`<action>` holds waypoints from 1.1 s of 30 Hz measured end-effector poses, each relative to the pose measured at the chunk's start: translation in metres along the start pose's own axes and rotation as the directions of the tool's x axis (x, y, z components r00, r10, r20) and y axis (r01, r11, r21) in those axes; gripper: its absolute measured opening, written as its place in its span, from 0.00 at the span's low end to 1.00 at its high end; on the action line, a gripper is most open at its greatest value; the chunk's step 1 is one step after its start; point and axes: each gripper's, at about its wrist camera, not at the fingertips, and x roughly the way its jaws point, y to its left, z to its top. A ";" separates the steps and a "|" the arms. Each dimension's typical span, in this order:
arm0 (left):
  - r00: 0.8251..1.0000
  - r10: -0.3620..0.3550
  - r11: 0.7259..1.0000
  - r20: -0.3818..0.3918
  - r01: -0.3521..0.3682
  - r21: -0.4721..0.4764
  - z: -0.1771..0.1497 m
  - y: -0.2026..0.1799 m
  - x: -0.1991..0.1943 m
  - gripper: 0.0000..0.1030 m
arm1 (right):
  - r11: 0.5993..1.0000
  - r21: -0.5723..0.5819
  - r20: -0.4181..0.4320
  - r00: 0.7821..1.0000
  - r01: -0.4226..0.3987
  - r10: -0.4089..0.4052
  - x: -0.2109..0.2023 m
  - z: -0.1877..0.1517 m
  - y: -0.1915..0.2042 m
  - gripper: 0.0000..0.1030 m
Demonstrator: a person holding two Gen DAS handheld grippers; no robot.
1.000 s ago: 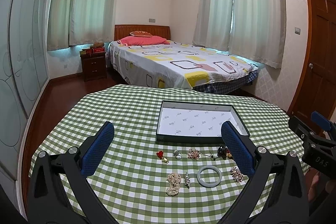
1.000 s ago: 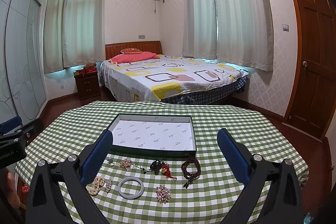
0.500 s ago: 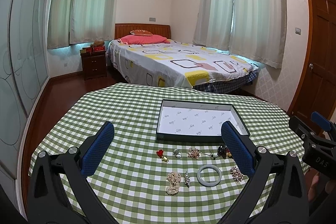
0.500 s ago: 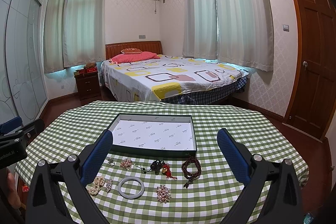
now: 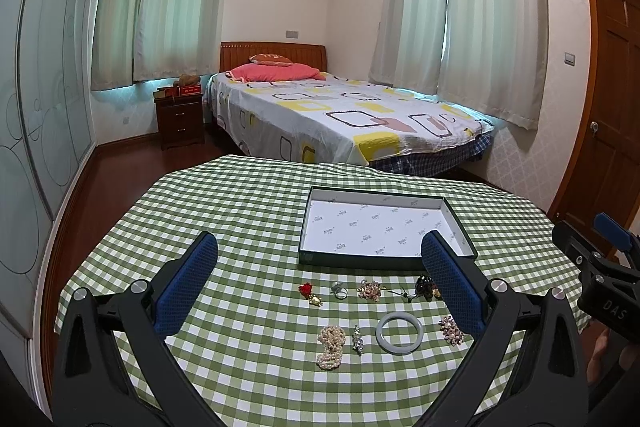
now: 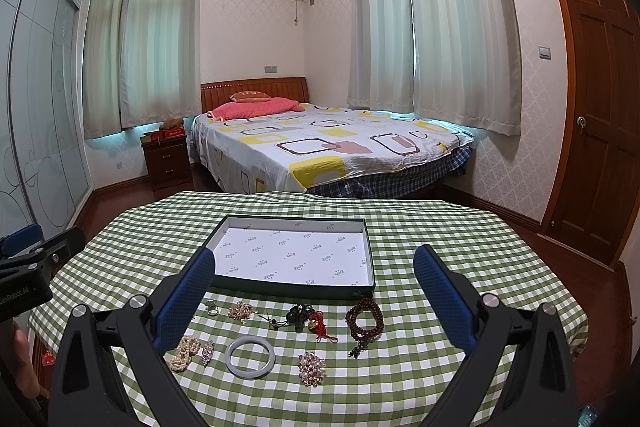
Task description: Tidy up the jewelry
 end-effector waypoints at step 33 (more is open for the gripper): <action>1.000 0.000 1.000 -0.010 -0.001 -0.005 -0.002 0.002 0.002 0.96 | 1.000 0.000 -0.002 1.000 -0.001 0.001 0.000 -0.003 0.001 0.94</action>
